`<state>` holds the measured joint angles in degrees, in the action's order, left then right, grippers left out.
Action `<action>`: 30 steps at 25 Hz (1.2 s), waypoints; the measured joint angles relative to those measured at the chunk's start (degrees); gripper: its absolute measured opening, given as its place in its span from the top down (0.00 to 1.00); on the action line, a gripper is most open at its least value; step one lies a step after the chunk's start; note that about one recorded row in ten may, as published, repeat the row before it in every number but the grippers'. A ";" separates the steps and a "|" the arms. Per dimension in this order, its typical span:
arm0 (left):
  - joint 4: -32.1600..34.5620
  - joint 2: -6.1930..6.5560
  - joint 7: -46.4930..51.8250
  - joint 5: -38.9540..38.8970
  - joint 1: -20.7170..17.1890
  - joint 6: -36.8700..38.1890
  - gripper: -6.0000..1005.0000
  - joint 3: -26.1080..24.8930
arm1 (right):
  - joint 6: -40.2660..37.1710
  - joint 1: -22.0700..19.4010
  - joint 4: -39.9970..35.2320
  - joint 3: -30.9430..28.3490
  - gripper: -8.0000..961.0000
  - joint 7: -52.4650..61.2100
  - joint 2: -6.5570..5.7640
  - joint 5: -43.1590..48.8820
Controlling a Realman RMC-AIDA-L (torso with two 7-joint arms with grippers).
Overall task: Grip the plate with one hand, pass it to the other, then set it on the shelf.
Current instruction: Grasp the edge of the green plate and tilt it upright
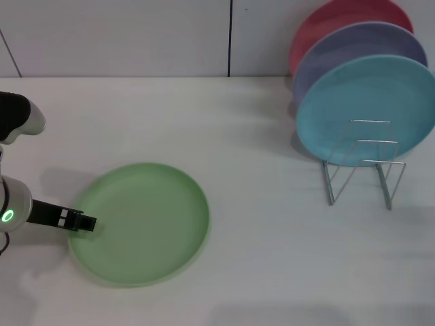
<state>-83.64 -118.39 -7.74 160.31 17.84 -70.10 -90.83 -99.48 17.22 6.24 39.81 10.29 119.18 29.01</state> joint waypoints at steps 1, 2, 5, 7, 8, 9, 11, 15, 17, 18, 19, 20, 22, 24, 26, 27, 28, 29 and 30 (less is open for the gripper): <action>0.00 0.00 0.00 0.00 0.00 0.00 0.27 0.00 | 0.00 0.00 0.00 0.00 0.15 0.00 0.00 0.00; 0.02 0.00 0.03 0.03 0.00 -0.04 0.27 -0.04 | -0.01 -0.06 0.01 0.14 0.15 0.00 0.00 0.00; 0.10 0.00 0.09 0.07 0.07 -0.05 0.29 -0.07 | -0.17 -0.34 0.01 0.52 0.15 0.00 0.00 0.00; 0.12 0.00 0.09 0.09 0.08 -0.06 0.29 -0.06 | -0.21 -0.38 0.00 0.52 0.15 0.00 0.00 0.00; 0.13 0.00 0.10 0.09 0.09 -0.08 0.30 -0.07 | -0.24 -0.42 0.00 0.52 0.15 -0.01 0.00 0.00; 0.13 0.00 0.10 0.09 0.10 -0.10 0.30 -0.06 | -0.27 -0.46 0.00 0.53 0.15 -0.01 0.00 0.00; 0.15 0.05 0.10 0.10 0.22 -0.15 0.31 -0.06 | -0.36 -0.55 0.00 0.53 0.15 -0.01 0.00 0.00; 0.14 0.10 0.10 0.08 0.52 -0.59 0.32 -0.22 | -0.46 -0.65 0.00 0.53 0.15 -0.01 0.00 0.00; 0.14 0.10 0.10 0.05 0.62 -0.67 0.33 -0.35 | -0.46 -0.67 0.00 0.53 0.15 -0.01 0.00 0.00; 0.14 0.10 0.10 0.05 0.73 -0.73 0.34 -0.62 | -0.46 -0.69 0.00 0.53 0.15 -0.01 0.00 0.00; 0.15 0.09 0.10 0.04 0.79 -0.78 0.34 -0.83 | -0.45 -0.72 0.00 0.53 0.15 -0.01 0.00 0.00; 0.21 0.08 0.10 0.04 0.90 -0.84 0.34 -1.03 | -0.42 -0.72 0.01 0.53 0.15 -0.01 0.00 0.00; 0.22 0.09 0.10 0.04 0.92 -0.86 0.34 -1.06 | -0.41 -0.72 0.00 0.53 0.15 -0.01 0.00 0.00; 0.41 0.08 0.10 0.04 0.98 -0.93 0.34 -1.07 | -0.40 -0.71 0.00 0.53 0.15 -0.01 0.00 0.00; 0.73 0.08 0.10 -0.02 1.07 -1.00 0.34 -1.10 | -0.35 -0.71 0.01 0.53 0.15 -0.01 0.00 0.00; 0.94 0.09 0.10 -0.14 1.13 -1.11 0.34 -1.15 | -0.31 -0.70 0.00 0.53 0.15 -0.01 0.00 0.00; 0.94 0.09 0.10 -0.14 1.13 -1.11 0.34 -1.15 | -0.31 -0.70 0.00 0.53 0.15 -0.01 0.00 0.00; 0.95 0.08 0.10 -0.15 1.14 -1.14 0.34 -1.17 | -0.31 -0.70 0.00 0.53 0.15 -0.01 0.00 0.00; 0.96 0.05 0.10 -0.17 1.15 -1.21 0.34 -1.19 | -0.31 -0.70 0.00 0.53 0.15 -0.01 0.00 0.00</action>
<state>-82.68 -118.33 -7.64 160.14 18.99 -71.31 -92.01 -99.79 16.53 6.24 40.34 10.28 119.18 29.00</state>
